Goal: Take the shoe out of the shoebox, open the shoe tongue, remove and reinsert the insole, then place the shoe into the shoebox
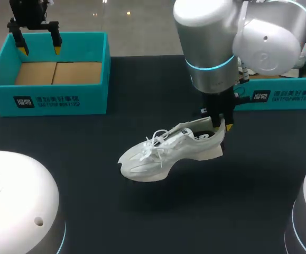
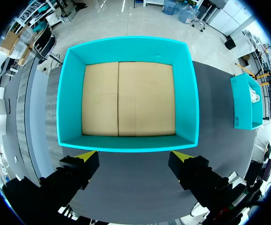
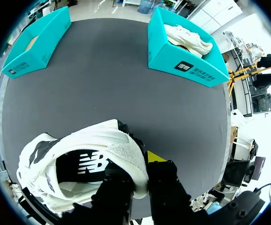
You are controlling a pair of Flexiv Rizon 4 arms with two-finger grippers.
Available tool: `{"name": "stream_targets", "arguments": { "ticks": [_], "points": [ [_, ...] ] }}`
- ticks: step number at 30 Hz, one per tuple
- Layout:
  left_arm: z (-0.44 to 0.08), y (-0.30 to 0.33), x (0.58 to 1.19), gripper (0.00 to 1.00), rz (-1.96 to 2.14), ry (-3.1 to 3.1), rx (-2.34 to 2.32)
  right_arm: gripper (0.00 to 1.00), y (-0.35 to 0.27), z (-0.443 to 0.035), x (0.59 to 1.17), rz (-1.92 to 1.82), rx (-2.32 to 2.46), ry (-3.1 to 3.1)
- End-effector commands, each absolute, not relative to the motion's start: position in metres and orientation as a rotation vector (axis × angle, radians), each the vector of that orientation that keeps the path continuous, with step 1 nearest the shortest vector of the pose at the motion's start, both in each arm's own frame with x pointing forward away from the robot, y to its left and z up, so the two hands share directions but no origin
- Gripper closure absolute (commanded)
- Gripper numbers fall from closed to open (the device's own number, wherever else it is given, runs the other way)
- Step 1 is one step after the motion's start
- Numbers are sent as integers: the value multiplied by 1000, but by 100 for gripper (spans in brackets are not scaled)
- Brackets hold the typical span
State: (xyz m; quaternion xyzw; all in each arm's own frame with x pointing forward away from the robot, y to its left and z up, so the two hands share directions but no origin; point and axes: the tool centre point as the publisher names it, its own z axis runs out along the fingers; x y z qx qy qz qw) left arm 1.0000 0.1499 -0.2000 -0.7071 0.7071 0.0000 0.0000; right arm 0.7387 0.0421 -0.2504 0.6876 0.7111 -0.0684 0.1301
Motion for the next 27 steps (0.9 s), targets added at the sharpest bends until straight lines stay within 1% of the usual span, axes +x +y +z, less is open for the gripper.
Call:
{"name": "stream_targets", "arguments": {
  "ticks": [1, 15, 27],
  "points": [
    [-200, 150, 1000, 0, 0, 2222, -2221, 100, 58, -261, 743, -208, 1955, 2039],
    [-200, 150, 1000, 0, 0, 2222, -2221, 100, 73, -322, 753, -232, 1967, 2024],
    [-200, 150, 1000, 0, 0, 2222, -2221, 100, 68, -355, 760, -204, 2022, 2030]
  ]
}}
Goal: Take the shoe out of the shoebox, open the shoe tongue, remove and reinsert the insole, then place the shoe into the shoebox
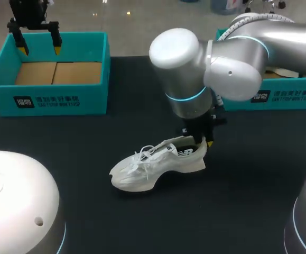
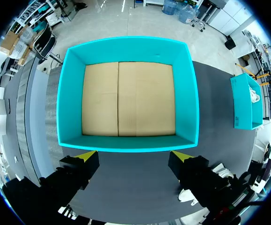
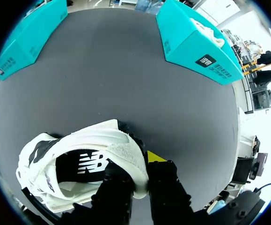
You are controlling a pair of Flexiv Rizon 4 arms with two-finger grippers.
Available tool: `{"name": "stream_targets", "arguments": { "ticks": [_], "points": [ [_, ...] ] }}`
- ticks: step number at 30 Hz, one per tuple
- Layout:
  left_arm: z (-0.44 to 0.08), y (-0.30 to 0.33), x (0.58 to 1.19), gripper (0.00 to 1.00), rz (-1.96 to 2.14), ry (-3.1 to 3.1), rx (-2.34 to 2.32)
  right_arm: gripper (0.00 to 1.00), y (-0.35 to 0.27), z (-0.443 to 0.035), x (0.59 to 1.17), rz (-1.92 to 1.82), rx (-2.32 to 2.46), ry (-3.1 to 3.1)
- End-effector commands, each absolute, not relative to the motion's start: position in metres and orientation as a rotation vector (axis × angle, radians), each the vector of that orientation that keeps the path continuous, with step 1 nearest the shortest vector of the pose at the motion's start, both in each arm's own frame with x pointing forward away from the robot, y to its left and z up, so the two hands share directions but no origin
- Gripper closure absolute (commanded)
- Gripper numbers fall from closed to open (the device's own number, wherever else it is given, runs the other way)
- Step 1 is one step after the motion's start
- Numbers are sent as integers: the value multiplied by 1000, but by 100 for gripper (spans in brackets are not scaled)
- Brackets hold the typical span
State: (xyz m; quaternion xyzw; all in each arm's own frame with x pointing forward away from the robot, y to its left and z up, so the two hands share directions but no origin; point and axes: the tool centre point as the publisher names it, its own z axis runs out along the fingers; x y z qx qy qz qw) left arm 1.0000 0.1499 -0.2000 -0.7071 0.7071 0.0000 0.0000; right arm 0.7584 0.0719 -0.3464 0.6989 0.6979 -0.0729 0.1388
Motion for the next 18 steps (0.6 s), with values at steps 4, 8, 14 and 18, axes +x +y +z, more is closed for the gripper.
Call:
{"name": "stream_targets", "arguments": {
  "ticks": [4, 8, 14, 18],
  "points": [
    [-200, 150, 1000, 0, 0, 2222, -2221, 100, 65, -364, 762, -216, 2032, 2028],
    [-200, 150, 1000, 0, 0, 2222, -2221, 100, 65, -371, 763, -219, 2049, 2035],
    [-200, 150, 1000, 0, 0, 2222, -2221, 13, 63, -368, 762, -220, 2067, 2035],
    [-200, 150, 1000, 0, 0, 2222, -2221, 0, 63, -356, 756, -193, 2061, 2066]
  ]
}}
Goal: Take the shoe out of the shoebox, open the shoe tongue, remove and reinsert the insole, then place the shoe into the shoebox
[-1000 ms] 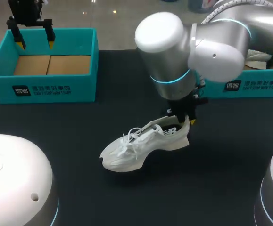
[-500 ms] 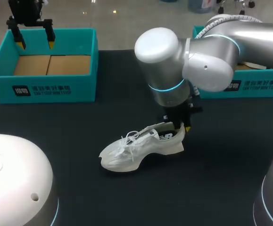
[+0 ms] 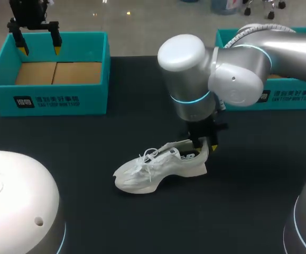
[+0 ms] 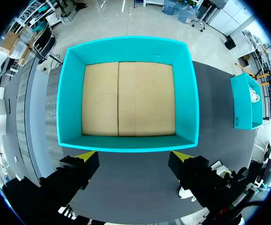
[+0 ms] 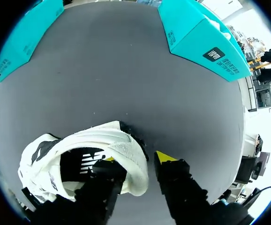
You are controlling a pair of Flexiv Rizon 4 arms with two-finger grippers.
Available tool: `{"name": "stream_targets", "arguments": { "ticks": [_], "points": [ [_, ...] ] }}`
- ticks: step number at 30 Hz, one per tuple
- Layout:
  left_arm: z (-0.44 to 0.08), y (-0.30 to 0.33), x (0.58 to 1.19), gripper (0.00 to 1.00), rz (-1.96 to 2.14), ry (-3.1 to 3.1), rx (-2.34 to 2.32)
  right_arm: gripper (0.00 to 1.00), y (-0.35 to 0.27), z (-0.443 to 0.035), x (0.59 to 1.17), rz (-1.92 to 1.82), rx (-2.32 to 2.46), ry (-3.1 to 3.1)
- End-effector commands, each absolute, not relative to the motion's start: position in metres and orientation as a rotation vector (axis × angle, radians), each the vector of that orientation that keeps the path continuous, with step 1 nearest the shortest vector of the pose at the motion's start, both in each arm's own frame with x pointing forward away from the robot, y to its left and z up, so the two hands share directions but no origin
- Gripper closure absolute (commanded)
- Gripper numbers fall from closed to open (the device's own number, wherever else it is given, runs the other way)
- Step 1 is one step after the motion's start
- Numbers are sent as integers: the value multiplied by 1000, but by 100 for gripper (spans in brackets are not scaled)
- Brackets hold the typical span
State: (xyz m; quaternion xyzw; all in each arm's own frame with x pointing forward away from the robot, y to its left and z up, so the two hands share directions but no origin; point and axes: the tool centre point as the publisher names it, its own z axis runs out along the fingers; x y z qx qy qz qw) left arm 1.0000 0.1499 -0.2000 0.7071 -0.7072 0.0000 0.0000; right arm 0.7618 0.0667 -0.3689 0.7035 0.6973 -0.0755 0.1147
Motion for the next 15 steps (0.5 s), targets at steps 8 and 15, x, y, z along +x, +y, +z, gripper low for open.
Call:
{"name": "stream_targets", "arguments": {
  "ticks": [8, 15],
  "points": [
    [-200, 150, 1000, 0, 0, -2222, 2221, 0, 78, -314, 742, 59, 1837, 2381],
    [-200, 150, 1000, 0, 0, -2222, 2221, 0, 92, -281, 734, 90, 1363, 2515]
  ]
}}
